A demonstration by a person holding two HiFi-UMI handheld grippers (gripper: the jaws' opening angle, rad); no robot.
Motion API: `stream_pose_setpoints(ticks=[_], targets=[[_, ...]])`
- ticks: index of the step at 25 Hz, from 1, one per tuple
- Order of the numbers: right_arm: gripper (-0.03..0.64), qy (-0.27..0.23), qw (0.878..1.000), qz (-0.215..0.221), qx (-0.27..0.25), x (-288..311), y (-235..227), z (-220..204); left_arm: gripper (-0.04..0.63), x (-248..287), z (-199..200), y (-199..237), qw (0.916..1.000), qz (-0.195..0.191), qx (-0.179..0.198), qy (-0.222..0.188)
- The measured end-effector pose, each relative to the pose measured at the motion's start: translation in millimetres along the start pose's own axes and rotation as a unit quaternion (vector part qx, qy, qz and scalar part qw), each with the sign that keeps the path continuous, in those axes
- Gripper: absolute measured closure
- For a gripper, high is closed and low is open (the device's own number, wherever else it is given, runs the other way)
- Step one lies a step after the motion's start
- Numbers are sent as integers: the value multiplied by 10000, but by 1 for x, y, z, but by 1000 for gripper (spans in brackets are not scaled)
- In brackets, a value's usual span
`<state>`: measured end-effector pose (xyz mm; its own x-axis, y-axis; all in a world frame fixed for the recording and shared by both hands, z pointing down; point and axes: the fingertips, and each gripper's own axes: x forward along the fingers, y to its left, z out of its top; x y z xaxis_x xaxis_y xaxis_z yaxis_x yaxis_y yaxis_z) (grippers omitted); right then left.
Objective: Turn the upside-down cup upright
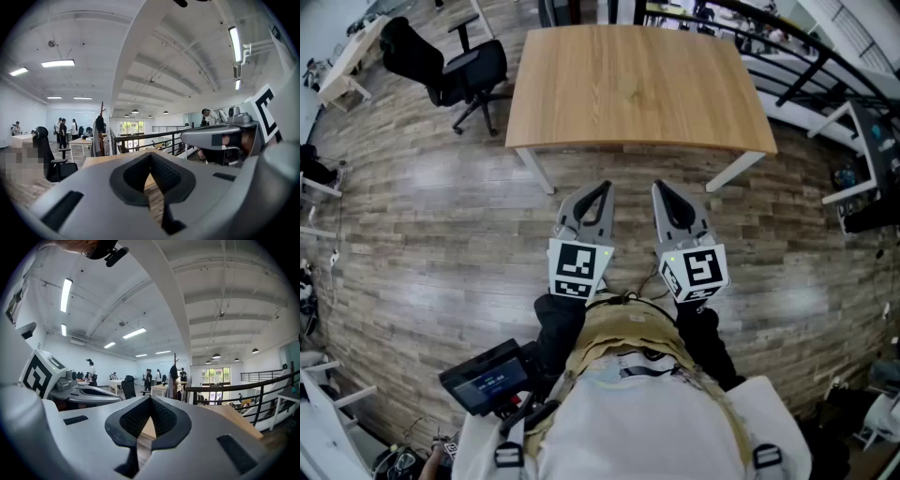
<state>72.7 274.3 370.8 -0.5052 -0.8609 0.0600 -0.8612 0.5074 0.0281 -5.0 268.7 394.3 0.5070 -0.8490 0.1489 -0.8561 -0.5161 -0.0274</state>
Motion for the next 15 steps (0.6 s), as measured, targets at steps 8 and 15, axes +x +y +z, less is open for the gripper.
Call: stream_pose_setpoints(ticks=[8,15], targets=[[597,63,9999,77,-85,14,15,-7,594,-6,-4,13,10000,3,31,-75],[597,196,9997,-19,-158,28,20,-14,594,-7,-9,26,9999,-64,-26,-97]])
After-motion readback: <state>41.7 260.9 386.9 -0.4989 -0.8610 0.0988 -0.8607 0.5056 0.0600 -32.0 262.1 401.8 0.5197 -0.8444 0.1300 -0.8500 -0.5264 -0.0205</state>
